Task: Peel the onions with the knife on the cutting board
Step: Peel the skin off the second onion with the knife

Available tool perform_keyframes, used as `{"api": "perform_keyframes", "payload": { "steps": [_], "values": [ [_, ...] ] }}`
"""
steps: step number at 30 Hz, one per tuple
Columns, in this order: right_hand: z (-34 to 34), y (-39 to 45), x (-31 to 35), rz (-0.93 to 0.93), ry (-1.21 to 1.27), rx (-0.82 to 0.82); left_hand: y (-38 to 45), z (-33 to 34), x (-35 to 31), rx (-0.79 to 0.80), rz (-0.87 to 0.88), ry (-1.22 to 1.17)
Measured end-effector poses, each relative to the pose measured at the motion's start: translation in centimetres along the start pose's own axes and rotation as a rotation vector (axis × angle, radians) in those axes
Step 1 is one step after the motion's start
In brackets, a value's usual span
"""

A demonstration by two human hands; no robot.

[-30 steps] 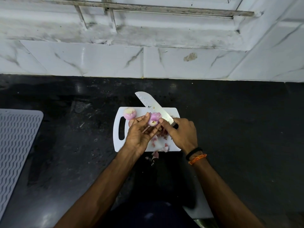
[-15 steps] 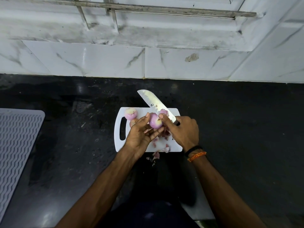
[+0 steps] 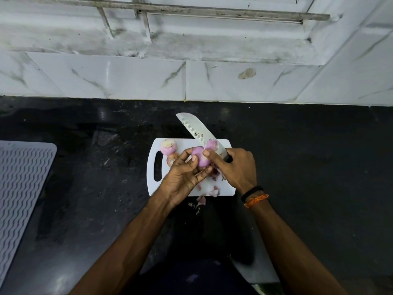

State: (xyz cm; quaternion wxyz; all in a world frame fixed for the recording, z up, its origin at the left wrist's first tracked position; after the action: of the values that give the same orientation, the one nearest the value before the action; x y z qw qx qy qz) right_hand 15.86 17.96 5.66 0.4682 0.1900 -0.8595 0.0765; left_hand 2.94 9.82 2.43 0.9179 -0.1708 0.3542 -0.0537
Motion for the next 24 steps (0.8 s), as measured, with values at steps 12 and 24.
{"api": "perform_keyframes", "payload": {
  "steps": [12, 24],
  "values": [
    [0.2, -0.2, -0.6, -0.014, -0.113, -0.019, 0.3, -1.5, 0.2, -0.174, 0.031, 0.001],
    [-0.8, -0.4, -2.4, 0.240, -0.145, -0.044, 0.2, -3.1, 0.6, -0.210, 0.070, 0.024]
  ]
}}
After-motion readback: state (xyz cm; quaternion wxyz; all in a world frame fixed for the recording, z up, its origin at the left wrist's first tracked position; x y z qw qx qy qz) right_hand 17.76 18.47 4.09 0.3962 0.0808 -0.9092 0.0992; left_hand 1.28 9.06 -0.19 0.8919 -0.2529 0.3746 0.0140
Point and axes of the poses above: each hand's wrist, its own y-axis towards the middle knuckle, its own z-axis out of the palm, x = y × z, the point moved 5 cm from there along y, towards the middle knuckle, and after that the axes turned 9 degrees about y, right-handed, at the moved point
